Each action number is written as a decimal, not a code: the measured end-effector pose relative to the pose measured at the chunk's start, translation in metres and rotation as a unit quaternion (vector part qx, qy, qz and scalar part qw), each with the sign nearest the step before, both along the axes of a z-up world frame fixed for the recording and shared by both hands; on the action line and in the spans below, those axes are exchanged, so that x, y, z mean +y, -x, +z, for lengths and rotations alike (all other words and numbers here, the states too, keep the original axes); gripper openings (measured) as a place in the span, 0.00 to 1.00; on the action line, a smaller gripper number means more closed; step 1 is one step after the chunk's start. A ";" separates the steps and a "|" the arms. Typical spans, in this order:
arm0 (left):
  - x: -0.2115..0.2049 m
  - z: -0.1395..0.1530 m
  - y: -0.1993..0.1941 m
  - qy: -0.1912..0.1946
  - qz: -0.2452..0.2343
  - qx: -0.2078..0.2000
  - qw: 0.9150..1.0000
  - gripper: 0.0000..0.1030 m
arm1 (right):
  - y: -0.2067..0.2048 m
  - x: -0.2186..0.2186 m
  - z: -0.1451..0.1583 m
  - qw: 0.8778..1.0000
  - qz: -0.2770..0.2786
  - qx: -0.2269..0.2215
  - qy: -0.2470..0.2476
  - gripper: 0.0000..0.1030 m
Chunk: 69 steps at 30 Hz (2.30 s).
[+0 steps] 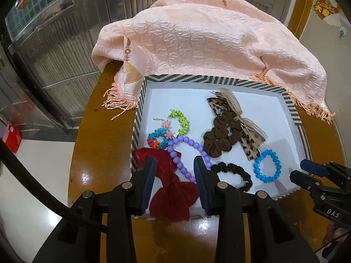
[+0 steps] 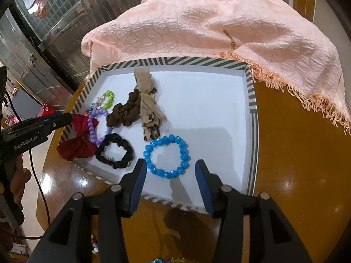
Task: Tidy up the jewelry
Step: 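Withdraw both open tools from the box toward the remaining bracelets, then grasp the multicolour bead bracelet with the left tool while the right tool grasps the black hair ties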
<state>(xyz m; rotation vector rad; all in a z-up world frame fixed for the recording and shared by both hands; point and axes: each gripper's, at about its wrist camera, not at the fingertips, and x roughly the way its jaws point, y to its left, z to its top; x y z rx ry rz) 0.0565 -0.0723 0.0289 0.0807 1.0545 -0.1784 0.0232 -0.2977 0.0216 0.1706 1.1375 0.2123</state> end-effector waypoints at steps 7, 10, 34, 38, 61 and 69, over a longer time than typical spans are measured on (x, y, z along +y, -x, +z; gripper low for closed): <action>0.003 0.003 0.024 -0.003 -0.005 -0.003 1.000 0.28 | 0.023 0.007 0.008 1.000 0.006 -0.004 0.004 0.48; 0.005 0.002 0.035 -0.006 -0.007 -0.003 1.000 0.28 | 0.033 0.009 0.011 1.000 0.004 -0.006 0.006 0.48; 0.024 0.009 0.103 -0.007 -0.036 -0.019 0.999 0.28 | 0.100 0.029 0.027 1.000 -0.016 -0.024 0.009 0.52; 0.025 0.006 0.111 -0.006 -0.039 -0.017 0.999 0.28 | 0.107 0.030 0.029 0.999 -0.017 -0.025 0.010 0.52; 0.034 -0.035 0.133 0.058 -0.071 0.080 0.993 0.28 | 0.160 0.016 0.006 0.999 -0.016 0.004 0.040 0.53; 0.028 -0.058 0.136 0.079 -0.073 0.126 0.986 0.28 | 0.171 0.003 -0.013 0.998 -0.019 0.027 0.060 0.53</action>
